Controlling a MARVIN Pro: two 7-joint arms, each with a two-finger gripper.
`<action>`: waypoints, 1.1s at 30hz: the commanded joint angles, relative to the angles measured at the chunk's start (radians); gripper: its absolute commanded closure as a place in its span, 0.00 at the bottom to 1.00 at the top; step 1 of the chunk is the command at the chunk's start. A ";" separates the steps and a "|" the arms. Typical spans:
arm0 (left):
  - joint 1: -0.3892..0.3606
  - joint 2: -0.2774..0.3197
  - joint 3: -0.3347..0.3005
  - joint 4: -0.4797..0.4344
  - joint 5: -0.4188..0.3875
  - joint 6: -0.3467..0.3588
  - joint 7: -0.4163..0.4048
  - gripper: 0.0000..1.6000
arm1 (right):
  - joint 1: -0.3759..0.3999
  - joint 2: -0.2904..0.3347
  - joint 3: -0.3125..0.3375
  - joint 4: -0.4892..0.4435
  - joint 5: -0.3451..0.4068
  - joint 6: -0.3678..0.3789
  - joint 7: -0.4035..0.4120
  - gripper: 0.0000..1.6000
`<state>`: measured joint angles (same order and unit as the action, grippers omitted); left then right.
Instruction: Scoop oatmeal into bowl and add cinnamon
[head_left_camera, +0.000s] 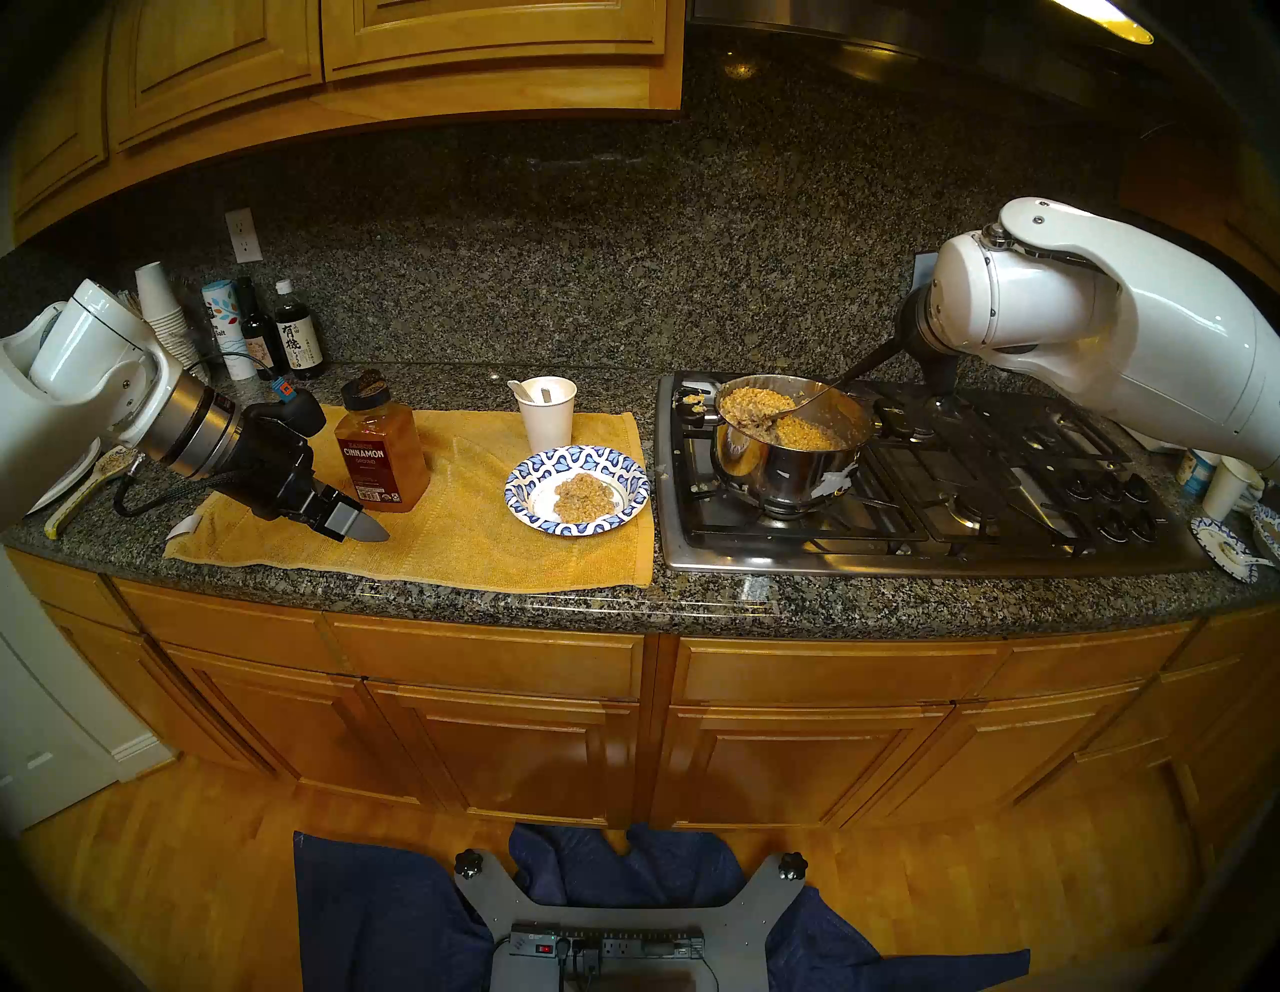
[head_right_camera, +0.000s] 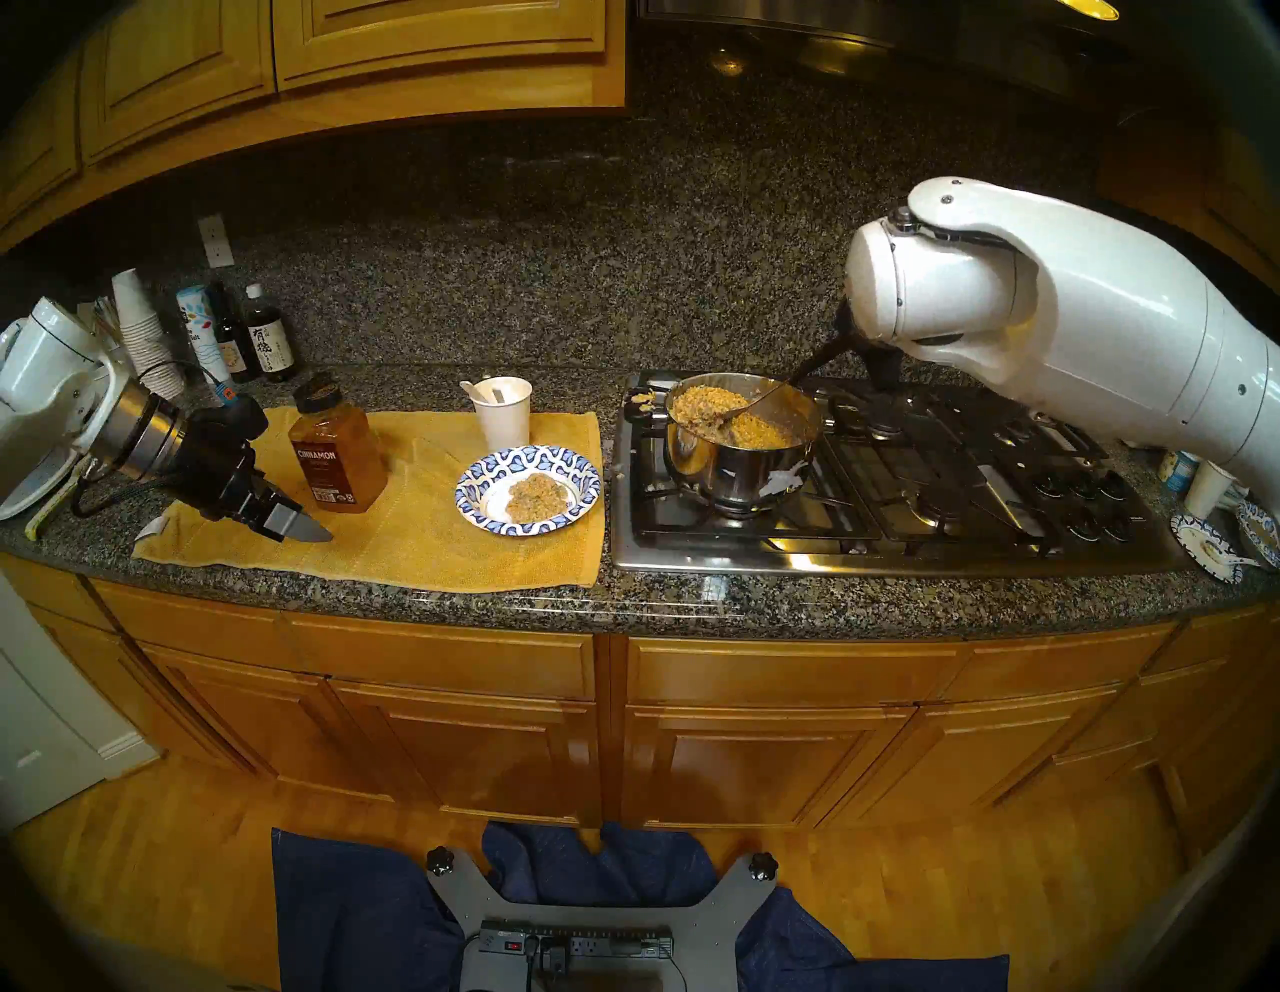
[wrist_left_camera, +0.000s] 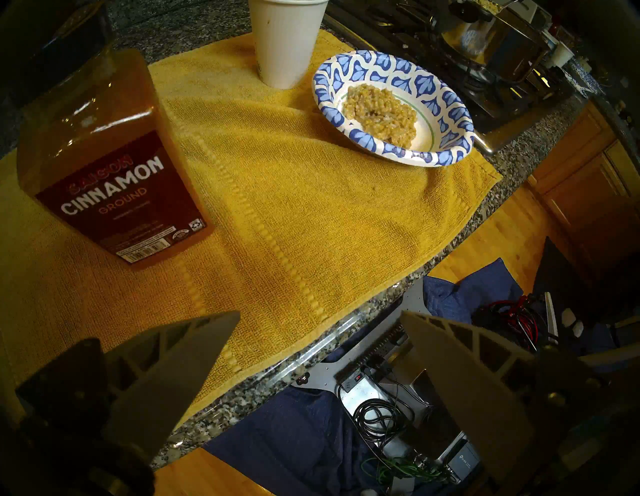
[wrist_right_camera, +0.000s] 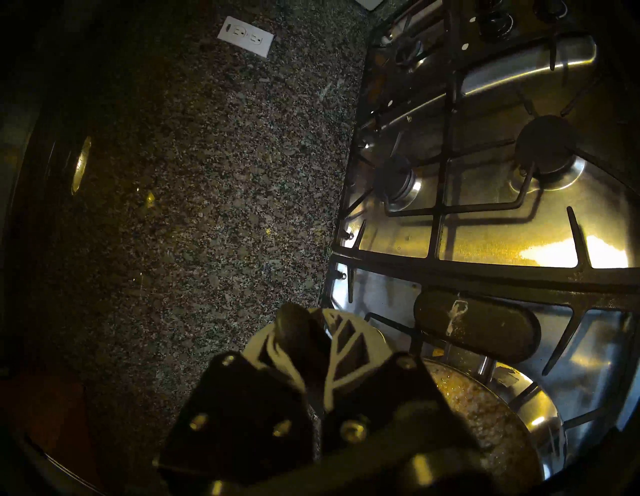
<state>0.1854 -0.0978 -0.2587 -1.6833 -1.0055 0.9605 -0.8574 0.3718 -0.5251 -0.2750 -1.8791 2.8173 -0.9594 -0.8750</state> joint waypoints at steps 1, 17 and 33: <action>-0.031 -0.002 -0.030 0.001 -0.001 -0.001 0.000 0.00 | 0.105 0.041 -0.009 -0.020 -0.028 -0.001 -0.110 1.00; -0.031 -0.002 -0.030 0.001 -0.001 -0.001 0.000 0.00 | 0.190 0.128 -0.110 -0.128 -0.103 -0.001 -0.077 1.00; -0.031 -0.002 -0.030 0.001 -0.001 -0.001 0.000 0.00 | 0.287 0.160 -0.153 -0.201 -0.147 -0.001 -0.094 1.00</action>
<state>0.1853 -0.0978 -0.2589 -1.6833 -1.0054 0.9606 -0.8574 0.5590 -0.3851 -0.4431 -2.0652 2.7213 -0.9602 -0.8738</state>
